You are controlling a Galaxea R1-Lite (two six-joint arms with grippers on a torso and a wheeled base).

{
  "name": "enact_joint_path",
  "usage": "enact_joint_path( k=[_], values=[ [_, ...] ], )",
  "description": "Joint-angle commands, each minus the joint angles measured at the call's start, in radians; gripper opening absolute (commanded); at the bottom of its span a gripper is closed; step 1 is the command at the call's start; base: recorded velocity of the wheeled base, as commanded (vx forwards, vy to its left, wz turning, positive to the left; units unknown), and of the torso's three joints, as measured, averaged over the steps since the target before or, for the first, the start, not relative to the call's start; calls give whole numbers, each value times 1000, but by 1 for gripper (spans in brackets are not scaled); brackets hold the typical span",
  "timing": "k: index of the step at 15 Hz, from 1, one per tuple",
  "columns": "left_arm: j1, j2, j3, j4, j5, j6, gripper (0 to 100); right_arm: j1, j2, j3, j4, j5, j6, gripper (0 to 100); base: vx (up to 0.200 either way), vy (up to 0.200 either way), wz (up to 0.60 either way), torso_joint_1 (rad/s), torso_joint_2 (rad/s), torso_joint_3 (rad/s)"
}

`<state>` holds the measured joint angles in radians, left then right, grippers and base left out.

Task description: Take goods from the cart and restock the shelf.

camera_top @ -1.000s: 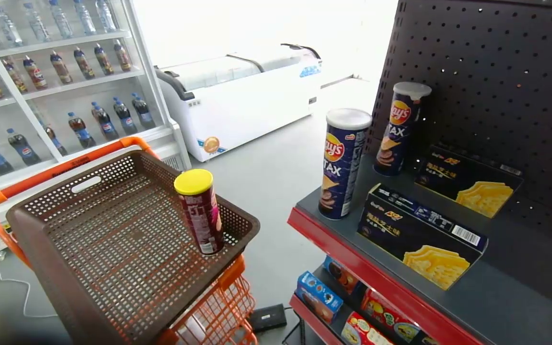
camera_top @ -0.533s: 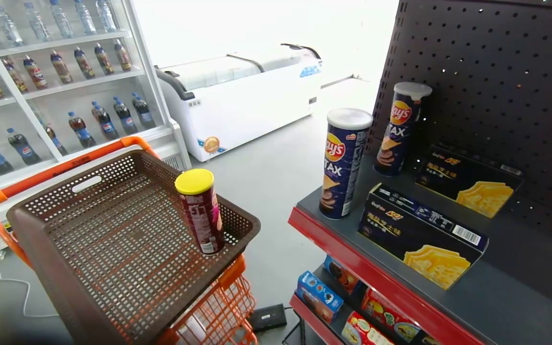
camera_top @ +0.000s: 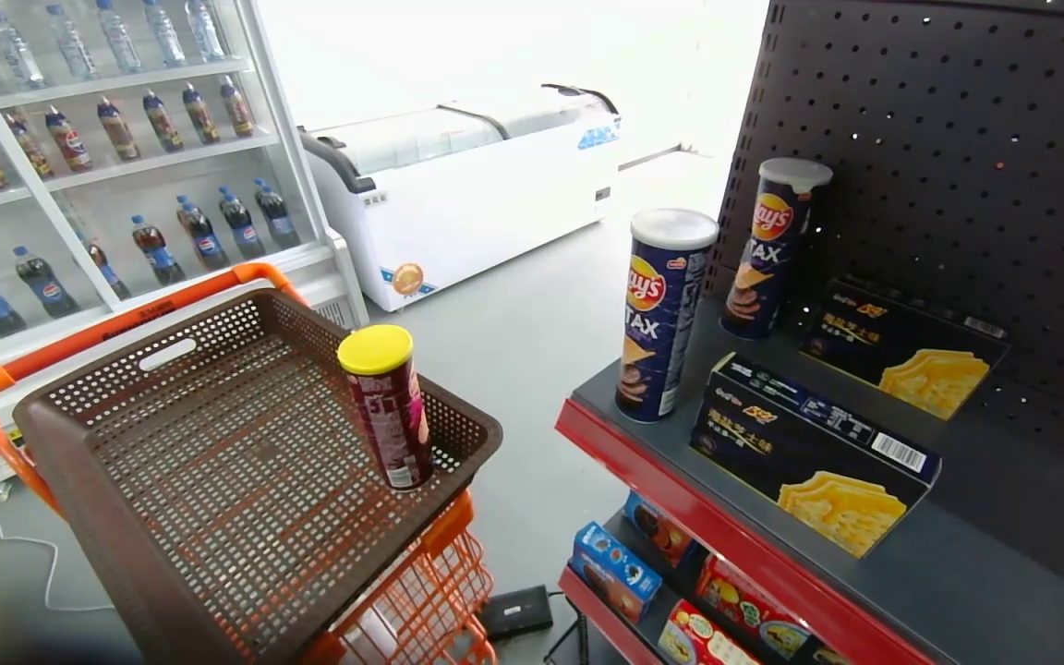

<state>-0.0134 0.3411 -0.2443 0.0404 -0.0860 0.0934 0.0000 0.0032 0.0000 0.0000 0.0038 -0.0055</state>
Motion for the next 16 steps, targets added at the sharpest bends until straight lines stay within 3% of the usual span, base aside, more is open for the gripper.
enact_joint_path(
  k=[1, 5, 8, 14, 16],
  values=[
    [-11, 372, -115, -71, -1, 9, 100, 0, 1, 0, 0, 1, -1, 100, 0, 0, 0, 0, 0, 0],
    [-76, 604, -185, -178, 9, 8, 100, 0, 1, 0, 0, 1, -1, 100, 0, 0, 0, 0, 0, 0],
    [-82, 811, -185, -344, -14, 6, 100, 0, 1, 0, 0, 1, 1, 100, 0, 0, 0, 0, 0, 0],
    [-217, 1159, -233, -703, -9, 3, 100, -2, 1, 0, 0, 1, -1, 100, 0, 0, 0, 0, 0, 0],
    [-238, 1227, -276, -726, -6, 8, 100, 0, 1, 0, 0, 1, -1, 100, 0, 0, 0, 0, 0, 0]
  ],
)
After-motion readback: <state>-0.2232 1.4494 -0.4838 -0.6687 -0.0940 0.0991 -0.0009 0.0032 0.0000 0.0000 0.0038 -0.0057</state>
